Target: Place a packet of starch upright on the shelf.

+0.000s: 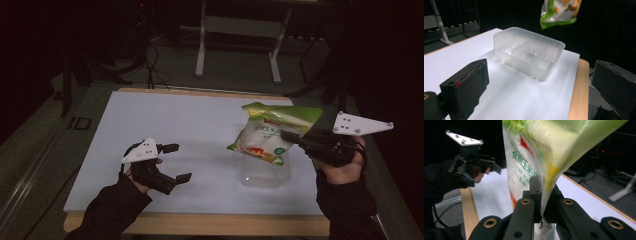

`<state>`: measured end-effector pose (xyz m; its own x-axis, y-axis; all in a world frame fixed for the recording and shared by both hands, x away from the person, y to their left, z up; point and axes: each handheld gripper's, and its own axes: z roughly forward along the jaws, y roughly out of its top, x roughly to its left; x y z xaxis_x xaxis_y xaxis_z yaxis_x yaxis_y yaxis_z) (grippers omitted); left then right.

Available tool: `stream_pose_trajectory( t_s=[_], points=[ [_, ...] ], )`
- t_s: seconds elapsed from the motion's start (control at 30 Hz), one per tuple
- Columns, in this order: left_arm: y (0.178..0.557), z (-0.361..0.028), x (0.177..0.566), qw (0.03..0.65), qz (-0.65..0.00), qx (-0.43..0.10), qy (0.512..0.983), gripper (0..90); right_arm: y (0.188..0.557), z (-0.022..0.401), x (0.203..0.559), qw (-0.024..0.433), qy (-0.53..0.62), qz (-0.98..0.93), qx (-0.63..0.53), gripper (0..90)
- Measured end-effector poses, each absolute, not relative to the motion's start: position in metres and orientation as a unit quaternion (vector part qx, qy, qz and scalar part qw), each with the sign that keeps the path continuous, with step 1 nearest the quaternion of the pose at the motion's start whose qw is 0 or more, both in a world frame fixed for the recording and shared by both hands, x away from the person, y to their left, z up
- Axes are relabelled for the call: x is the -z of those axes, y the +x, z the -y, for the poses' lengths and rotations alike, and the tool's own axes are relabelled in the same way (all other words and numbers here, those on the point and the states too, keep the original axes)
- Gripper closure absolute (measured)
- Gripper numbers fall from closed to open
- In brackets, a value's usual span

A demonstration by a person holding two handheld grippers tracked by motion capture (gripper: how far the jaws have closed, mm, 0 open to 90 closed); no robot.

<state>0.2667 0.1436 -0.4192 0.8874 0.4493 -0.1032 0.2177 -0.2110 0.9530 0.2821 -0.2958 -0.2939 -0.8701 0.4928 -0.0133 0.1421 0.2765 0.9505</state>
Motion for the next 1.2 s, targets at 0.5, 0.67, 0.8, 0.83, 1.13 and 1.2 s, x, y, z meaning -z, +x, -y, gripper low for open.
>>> stream_pose_trajectory(
  t_s=[0.5,0.67,0.8,0.83,1.13,1.2],
  points=[
    [0.257,-0.168,0.455,0.591,-0.237,-0.104,0.764,1.8,0.297,0.336,0.322,0.145,0.255,-0.811,-0.506,87.2],
    [0.257,-0.175,0.468,0.585,-0.258,-0.101,0.763,1.8,0.306,0.337,0.334,0.127,0.257,-0.819,-0.496,87.2],
    [0.257,-0.179,0.473,0.587,-0.267,-0.102,0.757,1.8,0.314,0.330,0.345,0.114,0.256,-0.828,-0.485,87.3],
    [0.257,-0.180,0.474,0.588,-0.270,-0.101,0.756,1.8,0.316,0.327,0.348,0.112,0.254,-0.832,-0.481,87.2],
    [0.257,-0.181,0.477,0.591,-0.271,-0.104,0.753,1.8,0.328,0.308,0.372,0.097,0.256,-0.854,-0.443,87.3],
    [0.256,-0.180,0.478,0.591,-0.272,-0.104,0.753,1.8,0.328,0.306,0.379,0.090,0.258,-0.855,-0.441,87.3]
  ],
)
